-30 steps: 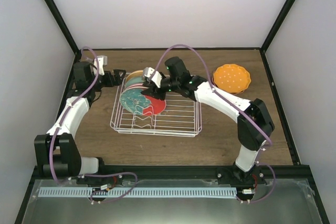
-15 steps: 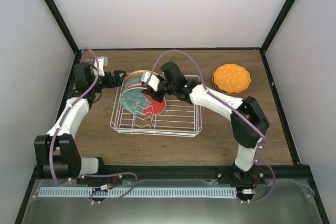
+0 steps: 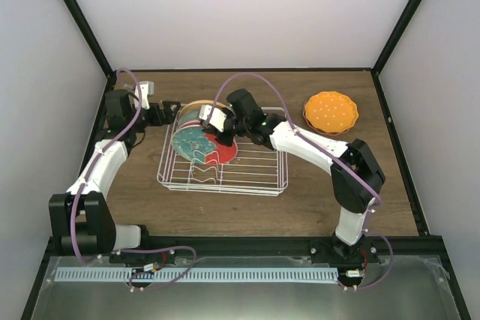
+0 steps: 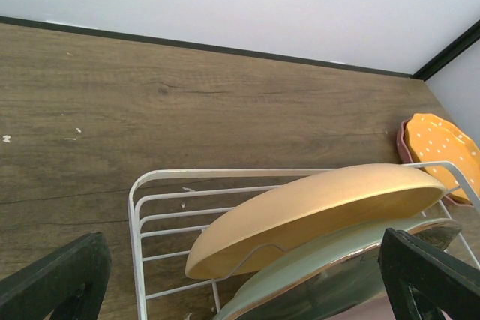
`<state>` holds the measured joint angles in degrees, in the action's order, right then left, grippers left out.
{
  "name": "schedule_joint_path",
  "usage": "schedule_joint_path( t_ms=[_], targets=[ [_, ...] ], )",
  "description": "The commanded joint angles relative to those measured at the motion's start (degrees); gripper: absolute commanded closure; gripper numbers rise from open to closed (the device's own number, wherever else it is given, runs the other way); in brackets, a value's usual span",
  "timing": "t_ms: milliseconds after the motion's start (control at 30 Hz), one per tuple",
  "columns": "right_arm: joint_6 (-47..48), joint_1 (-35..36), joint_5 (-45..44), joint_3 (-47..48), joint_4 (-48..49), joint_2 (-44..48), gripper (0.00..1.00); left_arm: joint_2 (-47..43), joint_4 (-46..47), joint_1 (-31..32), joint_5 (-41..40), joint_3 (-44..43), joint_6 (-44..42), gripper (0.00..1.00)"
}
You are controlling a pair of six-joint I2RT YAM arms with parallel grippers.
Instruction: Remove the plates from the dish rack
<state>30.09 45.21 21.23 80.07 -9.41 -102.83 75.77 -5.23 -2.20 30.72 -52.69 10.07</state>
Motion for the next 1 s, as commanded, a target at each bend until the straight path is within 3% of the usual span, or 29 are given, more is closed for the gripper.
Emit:
schedule_joint_path(
  t_ms=[0, 267, 567, 767, 967],
  targets=[
    [4.17, 0.32, -3.36, 6.93, -2.83, 4.53, 0.99, -0.93, 1.44, 0.21, 0.55, 0.19, 0.22, 0.0],
    [6.28, 0.32, -5.0, 16.45, -9.27, 7.84, 0.99, -1.42, 1.5, 0.18, 0.24, -2.11, 2.79, 0.0],
    [1.88, -1.53, -5.06, 19.54, -14.63, 14.49, 0.99, -2.71, 1.18, 0.14, 0.91, -6.15, 4.44, 0.0],
    [-10.43, -11.65, 0.5, 19.2, -10.42, 22.86, 0.99, -2.44, 1.15, 0.19, 1.71, -8.35, 4.52, 0.0],
    [-23.39, -27.36, -3.98, 18.99, -14.91, 28.33, 0.99, -1.66, 1.34, 0.19, 2.62, -8.58, 4.37, 0.0]
  ],
)
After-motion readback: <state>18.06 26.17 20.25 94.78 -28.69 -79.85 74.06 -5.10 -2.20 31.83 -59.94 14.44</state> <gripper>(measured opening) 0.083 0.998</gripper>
